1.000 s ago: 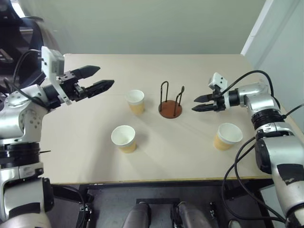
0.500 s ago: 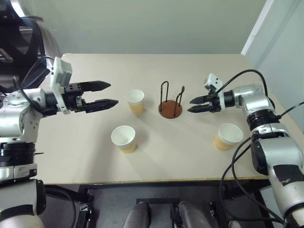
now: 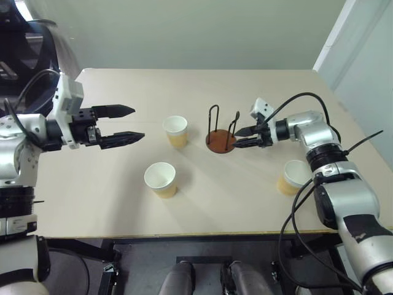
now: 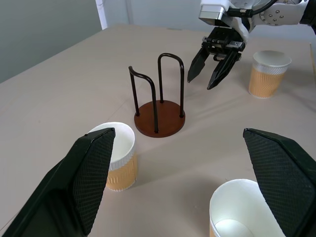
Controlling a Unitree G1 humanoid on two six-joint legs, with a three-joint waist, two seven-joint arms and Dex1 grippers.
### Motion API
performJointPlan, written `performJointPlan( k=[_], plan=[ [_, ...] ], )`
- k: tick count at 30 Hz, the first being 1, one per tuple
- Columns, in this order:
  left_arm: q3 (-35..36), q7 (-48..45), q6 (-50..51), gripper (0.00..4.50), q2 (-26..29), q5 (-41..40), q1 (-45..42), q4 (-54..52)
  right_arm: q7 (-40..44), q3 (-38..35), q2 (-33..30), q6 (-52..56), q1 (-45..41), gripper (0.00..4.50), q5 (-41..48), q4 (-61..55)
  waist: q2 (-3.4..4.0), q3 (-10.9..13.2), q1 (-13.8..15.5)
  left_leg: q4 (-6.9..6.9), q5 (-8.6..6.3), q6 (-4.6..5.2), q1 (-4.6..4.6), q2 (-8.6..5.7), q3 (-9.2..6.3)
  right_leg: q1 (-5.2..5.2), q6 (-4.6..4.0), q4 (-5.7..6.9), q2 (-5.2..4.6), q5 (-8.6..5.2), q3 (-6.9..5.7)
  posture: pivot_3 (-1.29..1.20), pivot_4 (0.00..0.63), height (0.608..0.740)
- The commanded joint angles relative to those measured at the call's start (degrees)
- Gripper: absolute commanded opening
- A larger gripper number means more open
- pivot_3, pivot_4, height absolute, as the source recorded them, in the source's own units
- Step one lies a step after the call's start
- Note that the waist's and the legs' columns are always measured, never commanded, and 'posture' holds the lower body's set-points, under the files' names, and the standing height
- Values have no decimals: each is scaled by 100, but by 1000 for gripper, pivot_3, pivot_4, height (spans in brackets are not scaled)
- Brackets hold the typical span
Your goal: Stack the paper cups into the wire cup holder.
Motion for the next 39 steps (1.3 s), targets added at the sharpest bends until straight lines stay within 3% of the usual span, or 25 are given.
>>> performJointPlan(
  k=[1, 15, 39],
  plan=[
    [286, 49, -69, 4442, 180, -14, -5, -119, -294, 8, 66, -217, -180, 2292, -46, 89, 0, 0, -2, 0, 0, 0, -1, 0, 0, -2, 1, 1, 0, 0, 0, 0, 150, 740],
    [447, 171, 15, 4442, 272, -72, 151, -273, -843, -4, 315, -617, -424, 2292, -168, 638, 0, 0, -6, 0, -10, -15, -8, 0, -1, -12, 1, 4, 0, 1, -1, 0, 150, 740],
    [483, 209, 39, 4442, 311, -79, 192, -210, -826, 115, 573, -287, -512, 2292, -197, 510, 0, 0, -11, 0, -16, -24, -10, 0, -1, -14, 0, 4, 0, 0, -1, 0, 150, 740]
  ],
)
